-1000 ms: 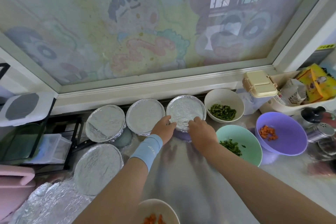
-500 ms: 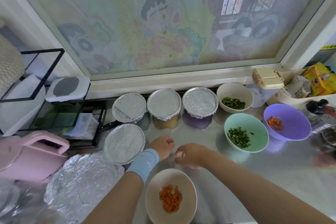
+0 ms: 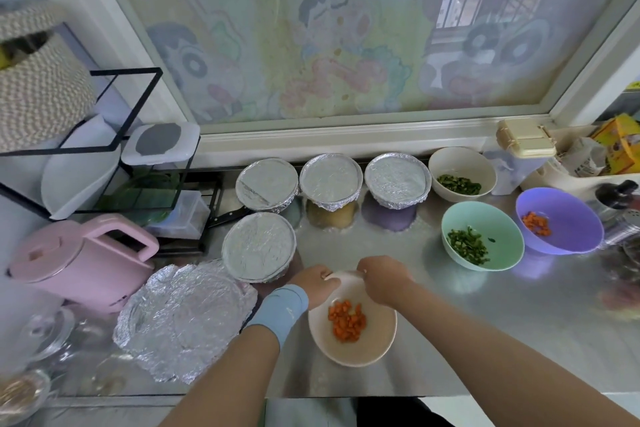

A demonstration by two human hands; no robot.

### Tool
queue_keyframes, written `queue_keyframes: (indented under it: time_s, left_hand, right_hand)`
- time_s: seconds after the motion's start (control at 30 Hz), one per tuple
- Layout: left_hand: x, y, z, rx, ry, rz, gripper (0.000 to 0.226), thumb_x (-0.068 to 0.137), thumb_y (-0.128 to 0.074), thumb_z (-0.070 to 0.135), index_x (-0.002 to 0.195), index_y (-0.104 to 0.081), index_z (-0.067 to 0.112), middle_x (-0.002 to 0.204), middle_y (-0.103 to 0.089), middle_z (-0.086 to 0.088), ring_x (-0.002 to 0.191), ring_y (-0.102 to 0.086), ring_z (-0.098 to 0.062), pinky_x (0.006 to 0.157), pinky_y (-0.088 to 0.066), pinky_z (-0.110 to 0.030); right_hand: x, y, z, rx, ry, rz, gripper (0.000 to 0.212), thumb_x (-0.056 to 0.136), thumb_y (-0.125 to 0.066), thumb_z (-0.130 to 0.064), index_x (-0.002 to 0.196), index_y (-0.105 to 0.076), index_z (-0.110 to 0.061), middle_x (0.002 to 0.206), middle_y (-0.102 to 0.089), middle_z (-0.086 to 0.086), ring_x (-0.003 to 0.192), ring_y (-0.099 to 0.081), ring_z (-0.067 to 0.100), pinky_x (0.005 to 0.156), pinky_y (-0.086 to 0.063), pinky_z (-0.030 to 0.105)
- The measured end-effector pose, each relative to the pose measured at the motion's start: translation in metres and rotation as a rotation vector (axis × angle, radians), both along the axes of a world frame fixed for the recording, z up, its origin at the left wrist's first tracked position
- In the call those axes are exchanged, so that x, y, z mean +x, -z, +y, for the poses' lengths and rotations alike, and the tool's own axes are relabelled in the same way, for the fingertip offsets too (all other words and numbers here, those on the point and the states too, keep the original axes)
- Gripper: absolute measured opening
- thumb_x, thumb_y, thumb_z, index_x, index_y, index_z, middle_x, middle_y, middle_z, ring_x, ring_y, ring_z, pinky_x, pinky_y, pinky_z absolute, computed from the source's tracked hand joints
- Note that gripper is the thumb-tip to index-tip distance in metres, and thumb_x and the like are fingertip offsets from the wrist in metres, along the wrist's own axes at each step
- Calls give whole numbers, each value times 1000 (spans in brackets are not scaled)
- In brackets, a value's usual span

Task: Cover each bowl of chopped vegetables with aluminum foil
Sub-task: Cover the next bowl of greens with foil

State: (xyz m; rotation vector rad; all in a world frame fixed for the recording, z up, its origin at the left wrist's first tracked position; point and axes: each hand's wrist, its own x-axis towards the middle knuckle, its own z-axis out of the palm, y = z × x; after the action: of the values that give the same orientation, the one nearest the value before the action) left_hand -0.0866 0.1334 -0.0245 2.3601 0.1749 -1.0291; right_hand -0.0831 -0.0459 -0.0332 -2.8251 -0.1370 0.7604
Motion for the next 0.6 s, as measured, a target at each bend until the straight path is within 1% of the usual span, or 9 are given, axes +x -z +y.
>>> queue_keyframes:
  time_s: [0.07, 0.13, 0.2, 0.27, 0.33, 0.43, 0.5, 0.53, 0.6]
  left_hand:
    - [8, -1, -7, -30, -67, -4, 48, 89, -50, 47, 132, -45, 27, 124, -54, -3, 100, -54, -24, 83, -43, -33]
    - [19, -2, -18, -69, -94, -16, 40, 88, -50, 46, 123, -48, 29, 113, -55, -2, 96, -56, -24, 83, -48, -37]
    - [33, -3, -31, -100, -105, -59, 29, 88, -50, 43, 110, -53, 25, 103, -57, -2, 89, -56, -21, 85, -50, -41]
    - [46, -4, -43, -109, -106, -81, 32, 90, -48, 40, 113, -54, 19, 103, -58, 1, 89, -53, -20, 81, -45, -35]
    - [56, -7, -54, -100, -85, -78, 37, 90, -47, 40, 118, -53, 16, 112, -60, -5, 90, -53, -20, 77, -39, -32]
    - [69, -9, -61, -38, -84, -60, 49, 92, -45, 40, 134, -49, 15, 134, -54, -8, 115, -54, -29, 90, -41, -36]
    - [74, -12, -59, -19, -81, -96, 50, 94, -45, 38, 137, -47, 13, 143, -50, -9, 126, -50, -31, 100, -39, -38]
    - [76, -15, -56, -31, -87, -123, 49, 95, -45, 36, 140, -47, 17, 145, -49, -5, 128, -49, -29, 101, -37, -36]
    - [77, -23, -46, -65, -120, -183, 44, 97, -46, 33, 140, -47, 24, 141, -52, 1, 126, -50, -24, 96, -37, -30]
  right_hand:
    - [11, -1, -12, 7, 73, -24, 37, 87, -47, -17, 121, -59, -27, 125, -61, 2, 116, -58, 27, 93, -48, 34]
    - [23, -3, -25, 8, 133, -44, 38, 89, -45, -15, 123, -57, -26, 126, -60, 4, 118, -57, 28, 94, -47, 36]
    - [37, -4, -39, 11, 167, -69, 40, 89, -44, -13, 124, -57, -25, 128, -60, 4, 118, -56, 27, 96, -47, 36]
    - [49, -5, -51, 32, 195, -57, 45, 92, -42, -14, 132, -54, -28, 133, -57, 3, 123, -54, 25, 100, -45, 36]
    - [59, -5, -60, 56, 197, -13, 47, 95, -42, -21, 141, -46, -32, 141, -52, 0, 129, -50, 23, 105, -41, 34]
    - [67, -5, -63, 88, 148, 2, 47, 97, -44, -31, 144, -41, -32, 144, -49, -3, 132, -46, 21, 107, -38, 34]
    - [70, -10, -58, 103, 102, -49, 45, 96, -46, -33, 142, -45, -32, 143, -49, -3, 132, -44, 21, 107, -37, 36]
    - [72, -14, -52, 114, 77, -76, 43, 96, -47, -33, 139, -48, -33, 141, -49, -3, 132, -43, 21, 106, -38, 37]
    - [75, -22, -34, 160, 19, -127, 39, 94, -46, -33, 132, -55, -33, 134, -54, -3, 127, -47, 21, 102, -42, 37]
